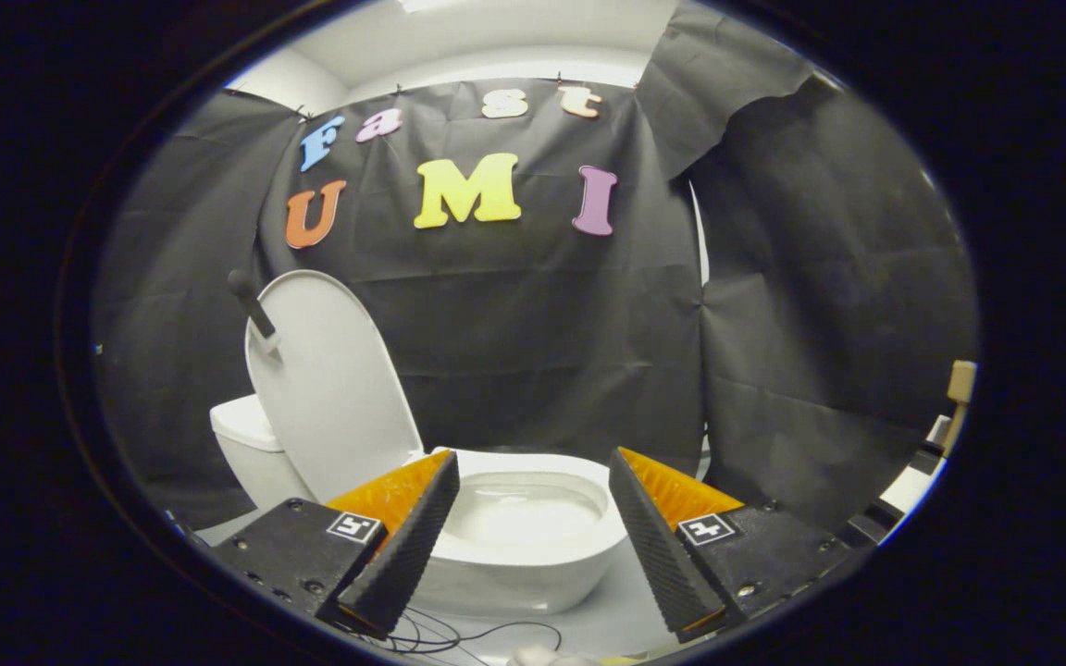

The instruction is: Open the toilet lid.

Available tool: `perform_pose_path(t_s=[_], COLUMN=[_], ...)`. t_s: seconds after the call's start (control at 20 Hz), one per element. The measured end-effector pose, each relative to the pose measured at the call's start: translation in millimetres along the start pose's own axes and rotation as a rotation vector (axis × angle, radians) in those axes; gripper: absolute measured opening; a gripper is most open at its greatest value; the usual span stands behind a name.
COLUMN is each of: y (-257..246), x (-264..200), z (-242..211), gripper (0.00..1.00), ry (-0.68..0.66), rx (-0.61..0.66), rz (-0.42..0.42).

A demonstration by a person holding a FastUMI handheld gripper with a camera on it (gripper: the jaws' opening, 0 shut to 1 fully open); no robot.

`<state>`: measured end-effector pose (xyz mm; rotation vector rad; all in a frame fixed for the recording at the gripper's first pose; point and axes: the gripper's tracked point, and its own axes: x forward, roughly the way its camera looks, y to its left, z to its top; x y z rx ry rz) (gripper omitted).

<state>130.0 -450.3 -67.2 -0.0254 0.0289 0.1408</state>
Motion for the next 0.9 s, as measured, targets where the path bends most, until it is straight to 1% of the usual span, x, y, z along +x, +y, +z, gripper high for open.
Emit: perform_pose_path(t_s=[0.15, 0.6, 0.9], y=[-1.0, -3.8, -0.2], x=[-3.1, -5.2, -6.9], z=[-4.5, -10.3, -8.6], gripper=[1.0, 1.0, 1.0], ry=[0.005, 0.017, 0.004], rx=[-0.017, -0.004, -0.054], rz=[0.0, -0.011, -0.015])
